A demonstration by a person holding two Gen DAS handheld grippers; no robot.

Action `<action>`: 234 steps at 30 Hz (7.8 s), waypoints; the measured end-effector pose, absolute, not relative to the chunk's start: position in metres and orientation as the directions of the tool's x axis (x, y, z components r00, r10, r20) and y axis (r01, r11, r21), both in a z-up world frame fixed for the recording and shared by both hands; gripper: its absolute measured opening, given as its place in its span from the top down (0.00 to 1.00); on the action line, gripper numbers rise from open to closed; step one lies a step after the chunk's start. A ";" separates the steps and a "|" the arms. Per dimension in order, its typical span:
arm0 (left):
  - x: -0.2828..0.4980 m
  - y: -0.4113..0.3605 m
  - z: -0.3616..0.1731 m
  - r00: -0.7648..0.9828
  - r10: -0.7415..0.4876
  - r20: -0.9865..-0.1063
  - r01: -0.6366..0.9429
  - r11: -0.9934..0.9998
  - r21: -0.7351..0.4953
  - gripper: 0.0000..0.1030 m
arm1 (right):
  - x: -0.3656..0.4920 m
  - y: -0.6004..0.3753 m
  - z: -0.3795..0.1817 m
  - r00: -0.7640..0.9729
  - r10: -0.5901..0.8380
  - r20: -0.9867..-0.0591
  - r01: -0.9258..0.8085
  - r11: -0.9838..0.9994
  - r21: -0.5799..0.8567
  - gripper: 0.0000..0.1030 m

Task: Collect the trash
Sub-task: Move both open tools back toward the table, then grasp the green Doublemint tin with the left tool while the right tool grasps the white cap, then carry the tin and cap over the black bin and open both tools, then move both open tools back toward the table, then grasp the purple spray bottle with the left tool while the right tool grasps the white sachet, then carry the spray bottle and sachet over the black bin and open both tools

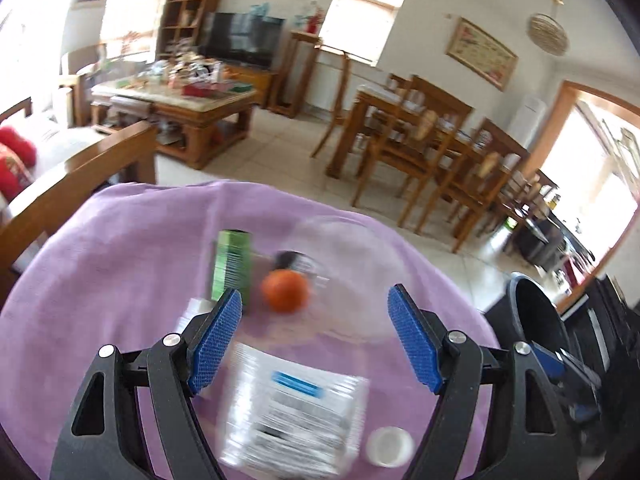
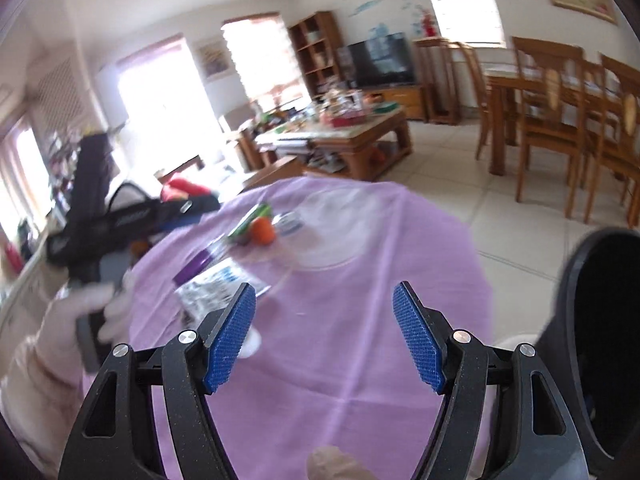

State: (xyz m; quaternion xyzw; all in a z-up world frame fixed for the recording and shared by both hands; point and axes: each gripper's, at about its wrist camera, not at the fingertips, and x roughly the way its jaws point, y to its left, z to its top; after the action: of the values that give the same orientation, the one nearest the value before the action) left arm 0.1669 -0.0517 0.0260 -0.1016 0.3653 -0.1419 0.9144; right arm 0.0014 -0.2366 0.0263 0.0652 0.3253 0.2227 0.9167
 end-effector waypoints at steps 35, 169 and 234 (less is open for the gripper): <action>0.204 0.004 -0.003 0.661 -0.290 -0.692 0.100 0.948 -0.301 0.70 | 0.037 -0.131 -0.026 0.477 0.393 -0.786 -0.522 0.846 0.107 0.65; 0.132 0.040 -0.032 0.638 -0.137 -0.758 0.064 0.990 -0.125 0.73 | 0.075 -0.064 -0.025 0.460 0.429 -0.777 -0.589 0.803 0.094 0.20; 0.077 -0.429 -0.016 0.442 -0.589 -0.677 0.719 0.683 -0.125 0.76 | -0.096 -0.616 -0.045 0.861 0.070 -0.504 0.231 0.829 0.509 0.30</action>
State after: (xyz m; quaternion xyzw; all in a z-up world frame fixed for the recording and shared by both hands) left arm 0.0766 -0.4287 -0.0164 0.0906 0.3591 -0.3874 0.8442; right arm -0.0956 -0.6158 -0.0448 0.2892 0.2602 -0.0440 0.9202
